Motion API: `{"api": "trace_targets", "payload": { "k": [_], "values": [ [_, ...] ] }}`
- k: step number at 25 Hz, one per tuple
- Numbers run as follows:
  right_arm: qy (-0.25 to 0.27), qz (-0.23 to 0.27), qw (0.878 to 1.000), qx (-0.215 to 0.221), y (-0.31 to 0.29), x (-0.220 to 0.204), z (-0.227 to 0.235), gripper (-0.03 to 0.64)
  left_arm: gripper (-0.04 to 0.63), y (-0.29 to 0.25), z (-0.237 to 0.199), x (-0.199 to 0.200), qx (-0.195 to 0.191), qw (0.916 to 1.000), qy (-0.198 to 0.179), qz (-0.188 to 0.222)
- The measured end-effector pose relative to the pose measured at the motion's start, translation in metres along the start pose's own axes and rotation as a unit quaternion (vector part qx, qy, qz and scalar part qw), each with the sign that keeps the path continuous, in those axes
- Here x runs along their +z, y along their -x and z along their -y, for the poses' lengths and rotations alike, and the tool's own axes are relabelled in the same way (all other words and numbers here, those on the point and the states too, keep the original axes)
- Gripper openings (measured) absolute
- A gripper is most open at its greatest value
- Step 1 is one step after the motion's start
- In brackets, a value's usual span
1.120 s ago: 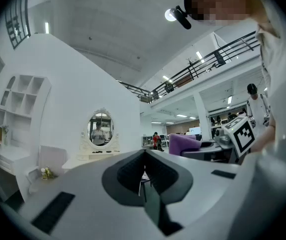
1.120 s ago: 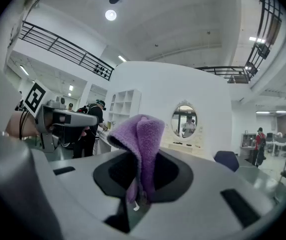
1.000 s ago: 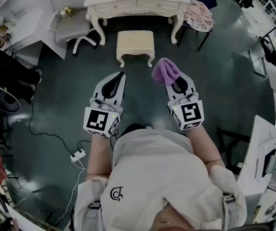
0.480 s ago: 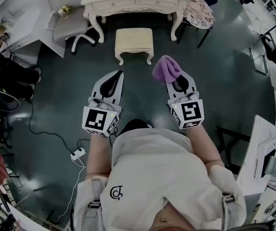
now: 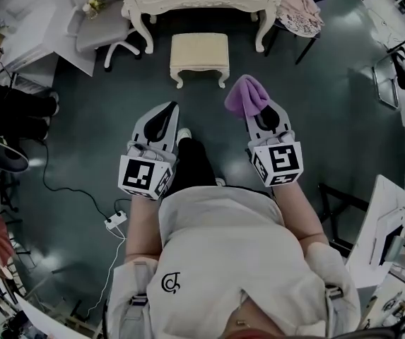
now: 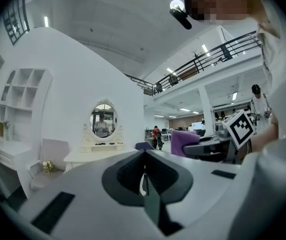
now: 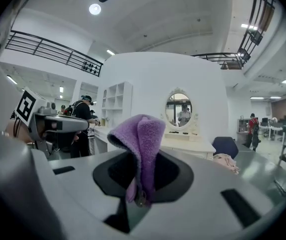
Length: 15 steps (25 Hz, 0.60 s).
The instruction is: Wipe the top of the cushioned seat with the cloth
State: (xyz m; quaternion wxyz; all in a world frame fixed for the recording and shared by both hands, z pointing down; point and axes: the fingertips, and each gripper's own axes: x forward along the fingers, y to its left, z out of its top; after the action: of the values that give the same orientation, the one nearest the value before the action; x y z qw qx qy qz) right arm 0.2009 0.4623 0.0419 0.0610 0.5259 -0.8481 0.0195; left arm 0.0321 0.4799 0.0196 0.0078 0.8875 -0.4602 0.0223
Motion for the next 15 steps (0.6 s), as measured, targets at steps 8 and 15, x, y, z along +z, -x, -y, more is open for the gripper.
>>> {"api": "trace_targets", "payload": {
  "k": [8,15],
  "values": [
    [-0.014,-0.001,1.000,-0.011,-0.093,0.008,0.014,0.072,0.014,-0.060,-0.066,0.012,-0.031,0.9991,-0.026,0.010],
    [-0.016,-0.011,0.999,-0.026,-0.228,0.024,0.025,0.072,0.014,-0.140,-0.181,0.023,-0.063,0.9975,-0.011,0.030]
  ]
}}
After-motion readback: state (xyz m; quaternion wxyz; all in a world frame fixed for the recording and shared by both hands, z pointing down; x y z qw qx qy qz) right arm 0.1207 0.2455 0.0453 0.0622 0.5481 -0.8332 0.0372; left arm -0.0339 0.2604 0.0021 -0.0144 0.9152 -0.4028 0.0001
